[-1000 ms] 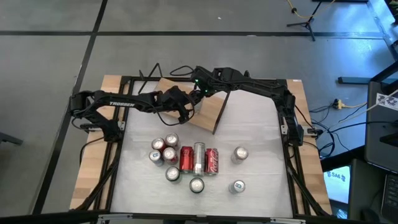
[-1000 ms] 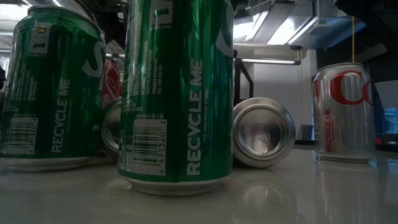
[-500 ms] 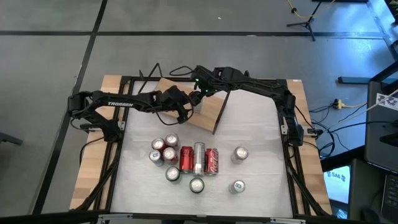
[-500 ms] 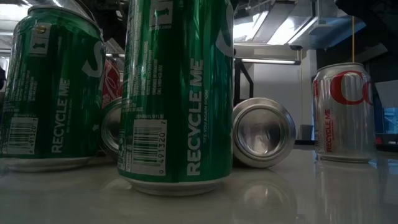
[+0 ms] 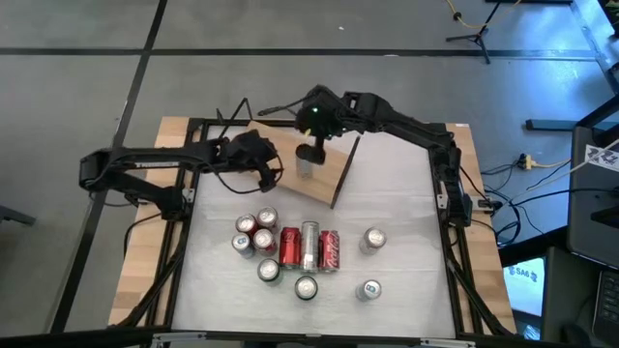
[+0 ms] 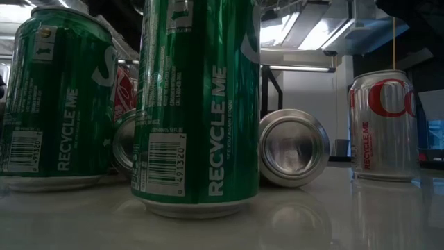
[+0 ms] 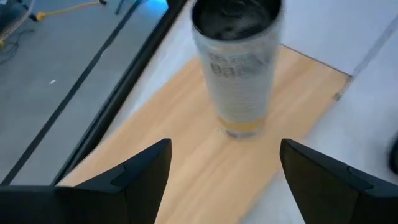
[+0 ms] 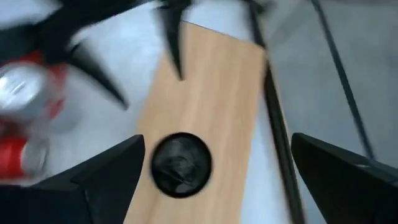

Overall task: Place canned beverage on shelf
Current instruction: Put the left white yellow soda can on the shelf

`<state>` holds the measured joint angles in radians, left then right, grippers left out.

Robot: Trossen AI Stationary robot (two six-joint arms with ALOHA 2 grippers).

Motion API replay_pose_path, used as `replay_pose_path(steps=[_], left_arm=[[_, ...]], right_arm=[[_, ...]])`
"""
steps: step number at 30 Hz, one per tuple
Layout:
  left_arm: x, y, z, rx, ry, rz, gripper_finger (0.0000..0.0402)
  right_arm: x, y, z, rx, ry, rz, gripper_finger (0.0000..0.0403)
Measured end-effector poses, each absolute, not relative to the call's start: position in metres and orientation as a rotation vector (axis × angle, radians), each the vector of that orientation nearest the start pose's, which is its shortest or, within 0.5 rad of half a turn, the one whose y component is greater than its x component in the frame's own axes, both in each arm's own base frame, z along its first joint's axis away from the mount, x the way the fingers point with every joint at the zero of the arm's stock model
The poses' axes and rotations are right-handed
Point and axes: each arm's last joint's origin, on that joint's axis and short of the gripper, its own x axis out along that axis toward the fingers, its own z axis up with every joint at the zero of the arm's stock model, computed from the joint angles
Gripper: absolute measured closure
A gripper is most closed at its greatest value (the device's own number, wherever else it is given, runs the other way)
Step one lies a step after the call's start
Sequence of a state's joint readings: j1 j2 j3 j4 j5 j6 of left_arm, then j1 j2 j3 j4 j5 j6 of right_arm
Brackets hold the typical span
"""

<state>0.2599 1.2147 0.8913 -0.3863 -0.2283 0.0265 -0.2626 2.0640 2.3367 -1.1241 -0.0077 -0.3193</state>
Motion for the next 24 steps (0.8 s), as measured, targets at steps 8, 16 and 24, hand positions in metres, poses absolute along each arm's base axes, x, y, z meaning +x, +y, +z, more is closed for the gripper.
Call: replay_pose_path(steps=[8, 16, 24], left_arm=[[0.228, 0.053, 0.283, -0.001, 0.675, 0.416, 0.0114], [0.228, 0.044, 0.287, -0.068, 0.636, 0.406, 0.0114], [0.229, 0.041, 0.287, -0.101, 0.625, 0.405, 0.0114]], right_arm=[[0.414, -0.105, 0.387, -0.526, 0.808, 0.268, 0.0003], [0.409, -0.105, 0.379, -0.689, 0.86, 0.394, 0.0004], [0.412, -0.11, 0.362, -0.688, 0.898, 0.416, 0.0004]])
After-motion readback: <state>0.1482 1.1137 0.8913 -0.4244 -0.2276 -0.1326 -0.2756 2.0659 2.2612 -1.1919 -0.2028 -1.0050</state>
